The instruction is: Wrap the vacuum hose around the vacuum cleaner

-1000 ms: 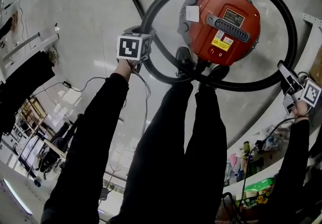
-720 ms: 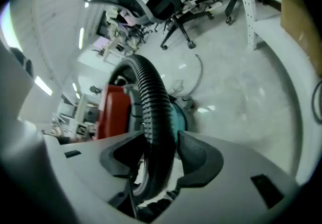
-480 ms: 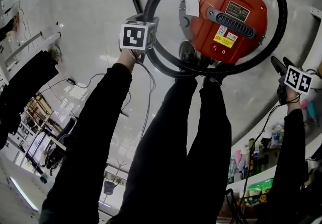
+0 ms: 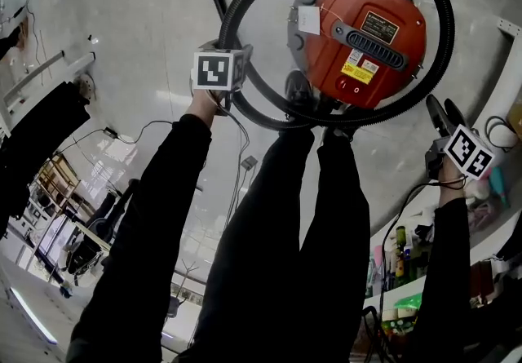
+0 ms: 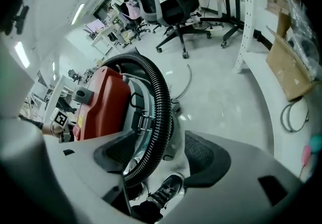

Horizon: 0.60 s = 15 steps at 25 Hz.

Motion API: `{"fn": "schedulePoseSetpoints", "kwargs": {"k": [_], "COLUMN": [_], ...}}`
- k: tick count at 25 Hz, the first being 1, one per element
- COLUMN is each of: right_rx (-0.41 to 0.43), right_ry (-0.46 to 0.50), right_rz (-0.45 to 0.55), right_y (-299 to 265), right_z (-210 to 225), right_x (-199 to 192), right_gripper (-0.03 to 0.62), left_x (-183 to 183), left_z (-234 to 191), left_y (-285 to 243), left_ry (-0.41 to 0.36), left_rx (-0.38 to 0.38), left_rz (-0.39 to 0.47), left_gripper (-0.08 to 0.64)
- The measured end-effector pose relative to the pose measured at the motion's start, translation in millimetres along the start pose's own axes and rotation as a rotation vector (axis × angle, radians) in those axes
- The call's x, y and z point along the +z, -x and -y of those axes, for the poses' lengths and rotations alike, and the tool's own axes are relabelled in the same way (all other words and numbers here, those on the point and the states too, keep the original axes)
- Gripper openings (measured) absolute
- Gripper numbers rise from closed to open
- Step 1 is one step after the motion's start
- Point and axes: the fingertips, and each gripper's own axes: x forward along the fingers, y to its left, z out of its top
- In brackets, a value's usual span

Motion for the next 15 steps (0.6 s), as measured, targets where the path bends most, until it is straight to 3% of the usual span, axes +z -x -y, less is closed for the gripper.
{"fn": "schedulePoseSetpoints", "kwargs": {"k": [15], "right_rx": [0.089], "right_ry": [0.031], "right_rz": [0.061], "right_y": [12.6], "right_z": [-48.9], "right_x": [10.3], "right_gripper": [0.311], "left_x": [-38.3], "left_z": [-28.8], "left_y": [13.8], "left_ry": [0.279], "left_rx": [0.028], "left_rz": [-0.026], "left_gripper": [0.302]}}
